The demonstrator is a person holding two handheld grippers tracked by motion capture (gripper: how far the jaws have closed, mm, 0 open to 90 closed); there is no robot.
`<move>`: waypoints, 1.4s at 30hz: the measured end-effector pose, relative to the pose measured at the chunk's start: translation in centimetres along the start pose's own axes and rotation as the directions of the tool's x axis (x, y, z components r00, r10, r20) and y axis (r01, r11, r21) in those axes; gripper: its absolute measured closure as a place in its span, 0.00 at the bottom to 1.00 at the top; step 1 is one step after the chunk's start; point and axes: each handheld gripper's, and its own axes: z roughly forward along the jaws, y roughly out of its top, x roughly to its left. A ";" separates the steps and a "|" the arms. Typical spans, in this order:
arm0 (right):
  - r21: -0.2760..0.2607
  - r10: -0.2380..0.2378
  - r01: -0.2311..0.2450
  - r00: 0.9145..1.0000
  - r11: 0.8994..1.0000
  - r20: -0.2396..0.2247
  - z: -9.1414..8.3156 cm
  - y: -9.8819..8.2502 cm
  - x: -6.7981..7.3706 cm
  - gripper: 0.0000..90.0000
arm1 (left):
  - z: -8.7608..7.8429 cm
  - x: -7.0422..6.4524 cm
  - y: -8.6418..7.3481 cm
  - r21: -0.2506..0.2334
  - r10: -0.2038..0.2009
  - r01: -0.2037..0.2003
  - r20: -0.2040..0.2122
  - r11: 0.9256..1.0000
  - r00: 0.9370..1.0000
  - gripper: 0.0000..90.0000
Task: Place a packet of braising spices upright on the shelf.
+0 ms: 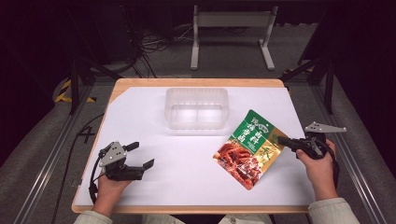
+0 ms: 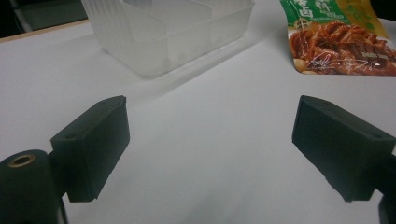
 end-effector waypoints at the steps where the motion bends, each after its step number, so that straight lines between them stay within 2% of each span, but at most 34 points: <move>1: -0.009 -0.004 0.004 1.000 1.000 -0.006 -0.2 0.2 0.2 1.00 | 0.0 0.0 0.0 0.000 0.000 0.000 0.000 1.000 1.000 0.13; 9: -0.069 -0.034 0.030 0.998 0.997 -0.058 -2.3 1.7 2.3 1.00 | 0.0 0.0 0.0 0.000 -0.005 0.005 -0.001 1.000 1.000 0.13; 13: -0.097 -0.059 0.050 0.993 0.994 -0.102 -3.1 2.4 3.5 1.00 | 0.0 0.0 0.0 -0.001 0.000 0.000 -0.003 1.000 1.000 0.13; 17: -0.122 -0.089 0.071 0.984 0.990 -0.155 -3.8 3.0 4.6 1.00 | 0.0 -0.1 0.0 0.001 0.007 -0.007 -0.003 1.000 1.000 0.13; 19: -0.127 -0.094 0.074 0.982 0.989 -0.166 -3.9 3.2 4.8 1.00 | 0.0 -0.1 0.0 0.001 0.007 -0.007 -0.003 1.000 1.000 0.13; 25: -0.156 -0.146 0.112 0.963 0.981 -0.228 -4.6 3.9 6.7 1.00 | 0.0 -0.1 0.0 0.000 0.005 -0.005 -0.005 1.000 1.000 0.13; 31: -0.175 -0.197 0.156 0.949 0.972 -0.245 -5.1 4.7 8.0 1.00 | 0.0 -0.1 0.0 -0.001 0.007 -0.007 -0.004 1.000 1.000 0.13; 34: -0.178 -0.214 0.174 0.946 0.968 -0.242 -5.2 5.1 8.4 1.00 | 0.0 -0.1 0.0 -0.001 0.008 -0.008 -0.004 1.000 1.000 0.13; 37: -0.186 -0.220 0.178 0.947 0.966 -0.235 -5.3 5.5 8.4 1.00 | -0.1 -0.1 0.0 -0.001 0.007 -0.007 -0.006 1.000 1.000 0.13; 42: -0.189 -0.216 0.178 0.955 0.966 -0.205 -5.5 6.1 7.9 1.00 | -0.1 -0.1 0.0 -0.001 0.007 -0.007 -0.007 1.000 1.000 0.13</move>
